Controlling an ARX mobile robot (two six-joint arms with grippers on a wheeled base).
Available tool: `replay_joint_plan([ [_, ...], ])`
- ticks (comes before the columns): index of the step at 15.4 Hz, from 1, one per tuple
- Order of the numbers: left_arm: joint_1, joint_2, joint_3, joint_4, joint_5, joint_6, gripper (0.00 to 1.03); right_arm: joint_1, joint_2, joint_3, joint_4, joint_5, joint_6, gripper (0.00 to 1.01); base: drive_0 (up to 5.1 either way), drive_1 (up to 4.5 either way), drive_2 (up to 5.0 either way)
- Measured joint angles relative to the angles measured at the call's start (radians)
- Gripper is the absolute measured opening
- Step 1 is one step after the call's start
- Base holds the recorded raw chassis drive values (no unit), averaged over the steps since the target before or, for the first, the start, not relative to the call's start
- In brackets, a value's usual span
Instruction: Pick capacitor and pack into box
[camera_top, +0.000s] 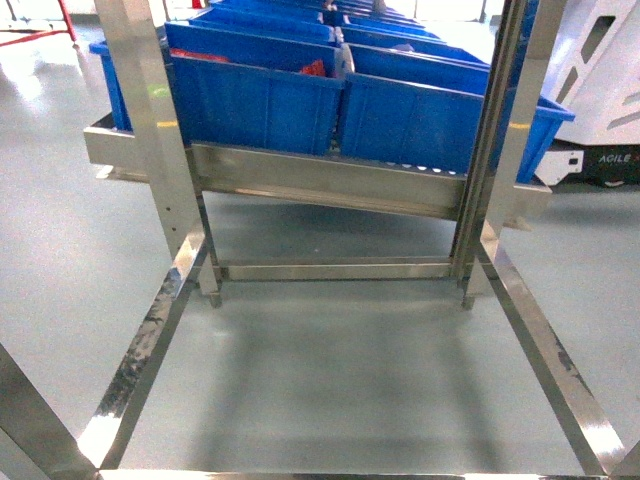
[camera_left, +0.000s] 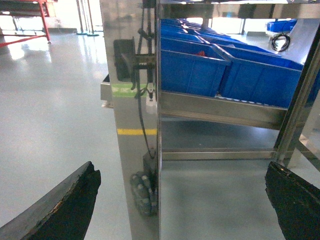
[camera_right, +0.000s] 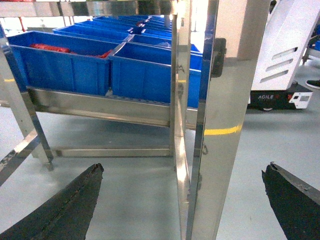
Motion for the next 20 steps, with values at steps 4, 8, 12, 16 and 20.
replay_joint_plan([
  [4,0.000,0.000,0.000,0.000,0.000,0.000,0.98,0.000,0.000,0.000,0.000,0.000,0.000,0.98,0.0,0.00,0.0],
  [8,0.000,0.000,0.000,0.000,0.000,0.000,0.98,0.000,0.000,0.000,0.000,0.000,0.000,0.98,0.0,0.00,0.0],
  [12,0.000,0.000,0.000,0.000,0.000,0.000,0.98,0.000,0.000,0.000,0.000,0.000,0.000,0.98,0.0,0.00,0.0],
  [16,0.000,0.000,0.000,-0.002,0.000,0.000,0.98,0.000,0.000,0.000,-0.002,0.000,0.000,0.98,0.0,0.00,0.0],
  [20,0.000,0.000,0.000,-0.002,0.000,0.000,0.98,0.000,0.000,0.000,-0.001,-0.001,0.000,0.98,0.0,0.00,0.0],
])
